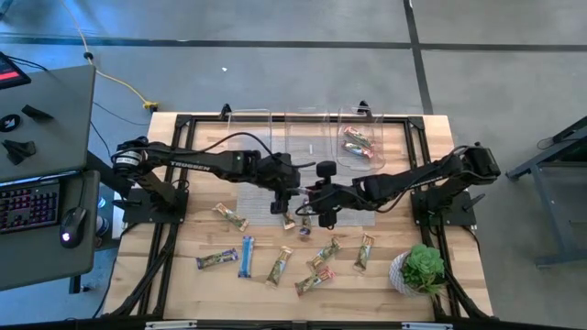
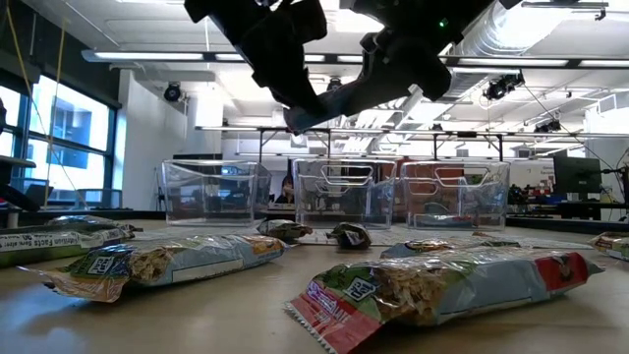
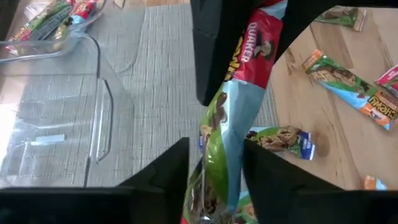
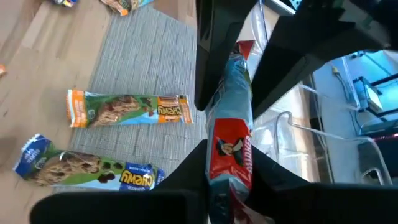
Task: Pick and place Granola Bars by type
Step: Put the red granola bar into the right transparent bin
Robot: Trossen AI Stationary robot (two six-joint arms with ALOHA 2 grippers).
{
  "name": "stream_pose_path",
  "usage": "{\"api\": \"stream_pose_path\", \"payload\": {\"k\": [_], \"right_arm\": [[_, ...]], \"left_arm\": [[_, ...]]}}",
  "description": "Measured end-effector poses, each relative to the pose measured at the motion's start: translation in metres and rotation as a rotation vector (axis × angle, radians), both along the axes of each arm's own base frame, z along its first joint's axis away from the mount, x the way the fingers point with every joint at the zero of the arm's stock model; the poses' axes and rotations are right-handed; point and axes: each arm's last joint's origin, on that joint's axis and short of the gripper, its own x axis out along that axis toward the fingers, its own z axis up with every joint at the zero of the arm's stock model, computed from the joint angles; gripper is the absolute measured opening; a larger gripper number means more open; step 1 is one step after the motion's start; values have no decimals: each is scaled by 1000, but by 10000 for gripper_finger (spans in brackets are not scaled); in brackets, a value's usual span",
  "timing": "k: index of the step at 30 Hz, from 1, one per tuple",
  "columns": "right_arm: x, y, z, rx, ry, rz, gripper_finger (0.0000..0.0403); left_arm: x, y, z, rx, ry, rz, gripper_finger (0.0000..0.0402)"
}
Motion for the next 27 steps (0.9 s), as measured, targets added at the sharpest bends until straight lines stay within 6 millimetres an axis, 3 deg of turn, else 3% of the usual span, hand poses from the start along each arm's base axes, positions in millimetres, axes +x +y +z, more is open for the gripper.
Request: {"api": "stream_pose_path", "payload": {"k": [4, 9, 17, 21, 23, 27], "right_arm": [[-3, -1, -3, -4, 30, -52, 47], [-16, -8, -10, -104, 116, -242, 45], [-33, -20, -10, -472, 146, -541, 47], [-46, -41, -6, -666, 110, -749, 42], [-53, -58, -8, -586, 151, -805, 42], [-68, -99, -17, -225, 328, -906, 45]], "left_arm": [[0, 2, 1, 49, 1, 51, 190], [-3, 8, 4, 195, 3, 199, 205], [-7, 11, 4, 306, 37, 269, 206], [-8, 12, 5, 328, 46, 303, 206], [-9, 13, 5, 341, 47, 322, 206], [-10, 13, 3, 346, 69, 322, 206]]}}
